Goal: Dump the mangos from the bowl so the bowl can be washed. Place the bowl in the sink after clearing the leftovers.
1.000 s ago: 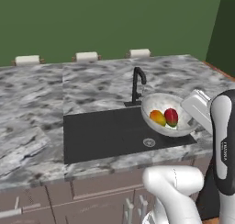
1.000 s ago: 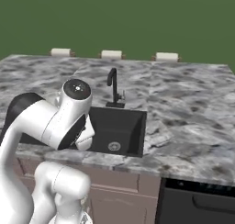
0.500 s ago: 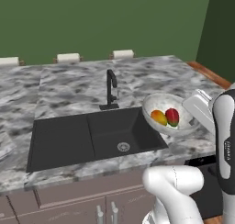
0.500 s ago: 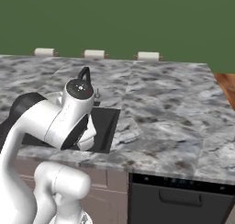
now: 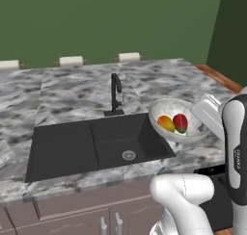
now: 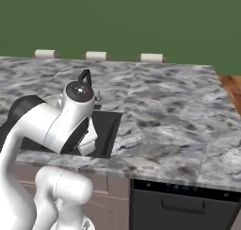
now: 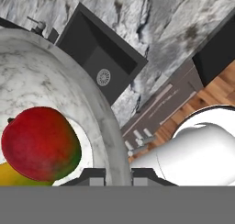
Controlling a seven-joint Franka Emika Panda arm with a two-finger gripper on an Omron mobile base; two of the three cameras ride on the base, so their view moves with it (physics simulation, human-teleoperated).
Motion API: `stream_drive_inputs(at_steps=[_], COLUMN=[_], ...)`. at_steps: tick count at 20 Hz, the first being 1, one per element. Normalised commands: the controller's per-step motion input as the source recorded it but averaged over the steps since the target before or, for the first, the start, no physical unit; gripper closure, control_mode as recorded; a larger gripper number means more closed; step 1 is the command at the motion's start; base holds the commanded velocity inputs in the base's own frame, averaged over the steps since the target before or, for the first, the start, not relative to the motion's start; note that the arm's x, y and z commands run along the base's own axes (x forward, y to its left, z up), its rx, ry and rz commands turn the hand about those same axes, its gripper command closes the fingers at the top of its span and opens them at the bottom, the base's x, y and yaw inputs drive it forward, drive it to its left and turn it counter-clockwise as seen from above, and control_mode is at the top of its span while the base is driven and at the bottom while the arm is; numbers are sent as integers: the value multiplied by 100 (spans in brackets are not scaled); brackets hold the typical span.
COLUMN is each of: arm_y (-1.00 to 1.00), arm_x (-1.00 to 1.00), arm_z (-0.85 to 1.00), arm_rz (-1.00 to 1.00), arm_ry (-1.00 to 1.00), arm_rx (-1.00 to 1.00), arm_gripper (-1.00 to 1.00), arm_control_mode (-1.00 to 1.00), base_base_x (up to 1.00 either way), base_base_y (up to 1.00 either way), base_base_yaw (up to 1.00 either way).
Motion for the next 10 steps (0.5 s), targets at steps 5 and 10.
stream_drive_inputs(at_steps=[5, 10], arm_y=[0, 0], arm_x=[0, 0], arm_z=[0, 0], arm_rz=[0, 0], arm_ry=[0, 0], arm_rx=[0, 0], arm_gripper=[100, 100], arm_control_mode=[100, 100], base_base_x=[48, 46], base_base_y=[-27, -25], base_base_yaw=[-6, -6])
